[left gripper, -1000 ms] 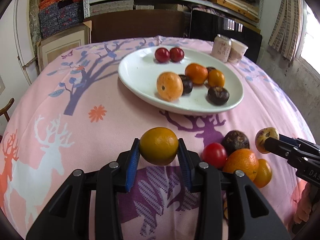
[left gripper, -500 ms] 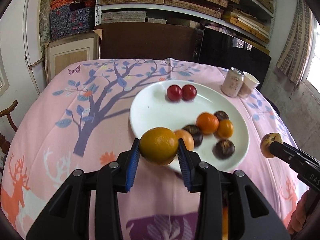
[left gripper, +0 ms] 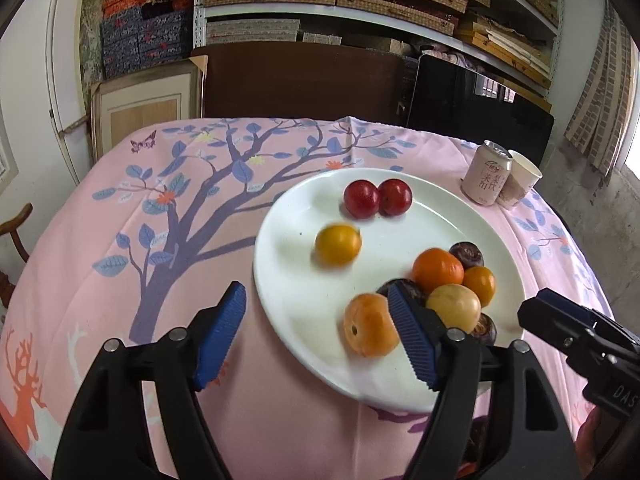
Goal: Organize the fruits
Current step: 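Lower both held fruits onto the white plate and open both tools, then grasp a red plum with the left tool while the right tool grasps a mangosteen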
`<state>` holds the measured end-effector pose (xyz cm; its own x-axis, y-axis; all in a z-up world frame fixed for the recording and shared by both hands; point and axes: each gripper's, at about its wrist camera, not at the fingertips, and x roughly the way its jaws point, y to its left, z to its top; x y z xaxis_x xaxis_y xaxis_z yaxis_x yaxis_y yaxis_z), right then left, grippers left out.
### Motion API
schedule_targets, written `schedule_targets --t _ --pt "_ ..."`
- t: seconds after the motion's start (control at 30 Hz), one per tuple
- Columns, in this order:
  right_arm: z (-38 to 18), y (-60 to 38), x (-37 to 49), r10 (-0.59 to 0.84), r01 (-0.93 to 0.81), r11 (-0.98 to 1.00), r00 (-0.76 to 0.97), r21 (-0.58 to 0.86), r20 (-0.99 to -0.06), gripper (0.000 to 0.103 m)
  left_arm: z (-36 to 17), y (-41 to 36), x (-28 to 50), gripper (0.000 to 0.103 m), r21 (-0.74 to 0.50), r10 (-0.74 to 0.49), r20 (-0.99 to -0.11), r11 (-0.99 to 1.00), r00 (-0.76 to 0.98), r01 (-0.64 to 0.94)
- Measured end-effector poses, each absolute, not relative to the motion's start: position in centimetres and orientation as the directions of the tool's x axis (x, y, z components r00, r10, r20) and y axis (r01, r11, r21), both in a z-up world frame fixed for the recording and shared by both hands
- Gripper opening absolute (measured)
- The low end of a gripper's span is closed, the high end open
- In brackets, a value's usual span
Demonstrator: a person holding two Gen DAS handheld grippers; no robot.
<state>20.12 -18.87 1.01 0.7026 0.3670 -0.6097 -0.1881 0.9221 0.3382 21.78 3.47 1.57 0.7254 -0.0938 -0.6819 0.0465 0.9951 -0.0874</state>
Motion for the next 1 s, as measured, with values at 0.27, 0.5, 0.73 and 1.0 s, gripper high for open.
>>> schedule_targets --t 0.27,0.5,0.73,1.0 --pt "0.3 -21.6 16.6 0.321 -0.120 0.929 0.733 0.351 -0.600 0.075 0.8 3.4 17.4 0.090 -0.074 -0.083 -0.686 0.996 0.723 0.043" --pt "-0.5 -23.3 13.4 0.301 -0.070 0.923 0.743 0.379 -0.597 0.087 0.4 1.6 12.0 0.094 -0.049 -0.107 -0.678 0.994 0.727 0.101" --pt "-0.1 -25.3 12.7 0.290 -0.020 0.903 0.768 0.430 -0.572 0.092 0.2 -2.1 8.8 0.096 0.014 -0.141 -0.668 0.979 0.731 0.202" --pt "-0.4 -26.0 13.0 0.312 -0.002 0.880 0.757 0.475 -0.575 0.092 -1.5 -4.9 8.5 0.098 0.117 -0.112 -0.694 0.957 0.711 0.265"
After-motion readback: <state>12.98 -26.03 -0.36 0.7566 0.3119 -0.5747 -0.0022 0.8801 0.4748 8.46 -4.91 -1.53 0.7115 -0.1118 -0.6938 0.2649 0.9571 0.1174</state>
